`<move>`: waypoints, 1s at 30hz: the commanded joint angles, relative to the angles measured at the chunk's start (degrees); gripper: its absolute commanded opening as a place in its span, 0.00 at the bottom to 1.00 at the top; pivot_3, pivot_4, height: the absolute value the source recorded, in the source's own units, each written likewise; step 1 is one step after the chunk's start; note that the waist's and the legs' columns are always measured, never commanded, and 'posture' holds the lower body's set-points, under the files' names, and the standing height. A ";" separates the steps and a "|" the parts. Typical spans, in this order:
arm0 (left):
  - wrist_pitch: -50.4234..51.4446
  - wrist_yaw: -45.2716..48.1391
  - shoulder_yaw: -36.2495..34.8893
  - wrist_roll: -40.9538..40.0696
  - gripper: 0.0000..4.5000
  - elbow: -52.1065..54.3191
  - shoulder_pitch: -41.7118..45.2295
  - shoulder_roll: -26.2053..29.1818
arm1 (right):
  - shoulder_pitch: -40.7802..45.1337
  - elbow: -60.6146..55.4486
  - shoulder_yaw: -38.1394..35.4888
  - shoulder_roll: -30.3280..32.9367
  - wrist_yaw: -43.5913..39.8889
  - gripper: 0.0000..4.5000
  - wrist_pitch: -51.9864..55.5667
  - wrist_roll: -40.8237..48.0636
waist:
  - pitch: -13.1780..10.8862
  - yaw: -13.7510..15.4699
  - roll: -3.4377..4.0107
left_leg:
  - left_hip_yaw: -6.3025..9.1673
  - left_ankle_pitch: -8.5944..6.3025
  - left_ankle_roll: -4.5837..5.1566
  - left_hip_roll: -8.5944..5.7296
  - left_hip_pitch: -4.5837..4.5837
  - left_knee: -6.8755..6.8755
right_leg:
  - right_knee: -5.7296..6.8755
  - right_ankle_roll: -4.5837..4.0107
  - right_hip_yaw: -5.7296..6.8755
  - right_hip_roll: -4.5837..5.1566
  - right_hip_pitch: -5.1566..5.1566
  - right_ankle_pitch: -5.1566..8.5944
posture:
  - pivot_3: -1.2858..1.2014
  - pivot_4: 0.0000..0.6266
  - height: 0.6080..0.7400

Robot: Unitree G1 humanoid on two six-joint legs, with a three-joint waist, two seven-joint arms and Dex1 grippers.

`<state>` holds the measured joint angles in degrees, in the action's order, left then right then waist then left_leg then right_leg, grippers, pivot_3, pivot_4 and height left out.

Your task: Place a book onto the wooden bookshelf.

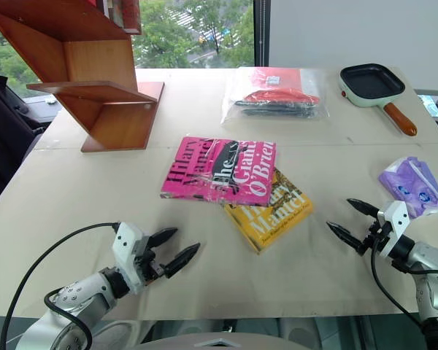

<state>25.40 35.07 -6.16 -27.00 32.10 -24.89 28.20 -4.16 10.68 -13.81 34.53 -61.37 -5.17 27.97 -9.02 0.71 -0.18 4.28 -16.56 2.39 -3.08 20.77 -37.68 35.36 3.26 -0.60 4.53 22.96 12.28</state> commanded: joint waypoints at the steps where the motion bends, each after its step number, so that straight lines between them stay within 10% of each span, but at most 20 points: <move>1: -0.88 -1.49 0.23 1.66 0.99 -0.86 0.24 -0.55 | 0.57 0.80 -1.91 1.43 -0.57 1.00 -1.89 -0.67 | 0.00 0.00 0.01 | 0.00 0.00 0.00 0.00 0.00 0.00 | 0.00 0.00 0.00 0.00 0.00 0.00 | 0.52 0.24 1.00; 20: -4.42 -4.50 1.26 0.03 0.99 -1.48 -2.15 -7.57 | 6.90 8.52 -1.21 3.25 -0.42 1.00 -3.36 -4.61 | -0.06 0.04 0.05 | -0.05 0.00 0.00 -0.02 0.02 0.00 | 0.00 -0.01 -0.03 -0.02 0.01 -0.02 | 0.52 0.24 1.00; 30: 7.91 -18.62 -8.91 -43.73 0.99 -2.84 2.30 -22.49 | 0.15 -12.41 -4.38 4.95 -11.67 1.00 8.56 12.92 | -0.23 0.38 -0.06 | 0.06 0.00 0.01 0.00 0.13 0.00 | 0.01 0.23 0.06 0.04 0.08 -0.14 | 0.52 0.24 1.00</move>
<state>32.55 18.53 -12.77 -63.14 29.40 -23.66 6.22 -2.98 3.85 -15.12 37.96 -71.35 1.79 37.36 -9.25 1.09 -0.24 4.41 -16.56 2.40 -3.09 20.99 -37.69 35.36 3.50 -0.48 4.58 23.08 12.13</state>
